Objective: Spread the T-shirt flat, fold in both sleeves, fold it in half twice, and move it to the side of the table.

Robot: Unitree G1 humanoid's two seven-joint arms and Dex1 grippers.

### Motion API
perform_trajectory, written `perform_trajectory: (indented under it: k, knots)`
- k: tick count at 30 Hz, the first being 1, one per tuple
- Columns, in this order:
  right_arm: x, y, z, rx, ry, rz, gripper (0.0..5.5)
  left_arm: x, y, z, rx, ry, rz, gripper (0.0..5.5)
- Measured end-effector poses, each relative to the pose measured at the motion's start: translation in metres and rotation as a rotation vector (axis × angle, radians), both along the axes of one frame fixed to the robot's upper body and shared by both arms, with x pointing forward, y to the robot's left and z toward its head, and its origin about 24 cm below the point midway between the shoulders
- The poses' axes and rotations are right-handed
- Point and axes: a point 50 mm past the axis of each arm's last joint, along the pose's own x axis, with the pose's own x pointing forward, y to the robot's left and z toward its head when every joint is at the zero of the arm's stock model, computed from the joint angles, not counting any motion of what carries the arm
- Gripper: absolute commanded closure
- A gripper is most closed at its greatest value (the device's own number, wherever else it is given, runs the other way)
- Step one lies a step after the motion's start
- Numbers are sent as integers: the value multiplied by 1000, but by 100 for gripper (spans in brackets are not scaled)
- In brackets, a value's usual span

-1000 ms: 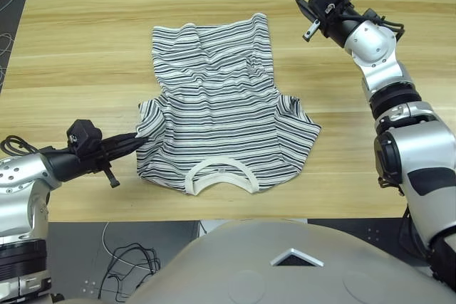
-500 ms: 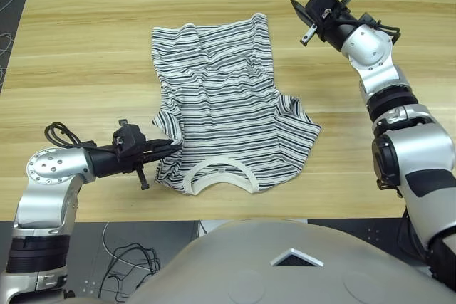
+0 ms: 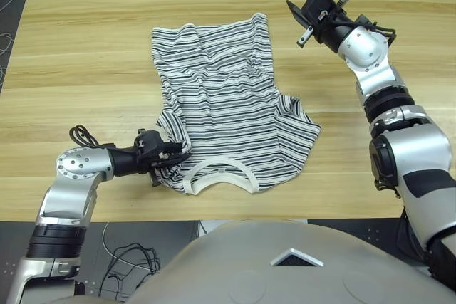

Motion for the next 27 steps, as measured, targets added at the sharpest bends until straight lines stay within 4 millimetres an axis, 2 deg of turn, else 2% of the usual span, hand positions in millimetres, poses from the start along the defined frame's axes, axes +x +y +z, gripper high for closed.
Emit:
perform_trajectory:
  k: [4, 8, 12, 19, 21, 23, 24, 27]
  knots:
    - [0, 0, 0, 1, 0, 2, 430, -2, -3, 3, -14, -33, -26, 424]
    - [-1, 0, 3, 6, -10, 16, 430, -10, -13, 21, -124, -84, -110, 424]
    - [0, -7, 9, -9, -28, 21, 430, -19, -18, 35, -146, -120, -177, 424]
    - [0, -12, 14, -26, -36, 46, 430, -24, -20, 36, -137, -135, -199, 424]
    - [-1, -22, 18, 14, -8, 50, 430, -25, -18, 38, -140, -155, -196, 424]
    - [-4, -49, 19, 97, 124, 49, 430, -23, -7, 57, -201, -207, -162, 424]
    - [-6, -58, 18, 114, 178, 53, 413, -22, -3, 63, -223, -222, -157, 418]
    - [-31, -95, 5, 178, 522, 123, 360, -15, 20, 90, -329, -293, -73, 418]
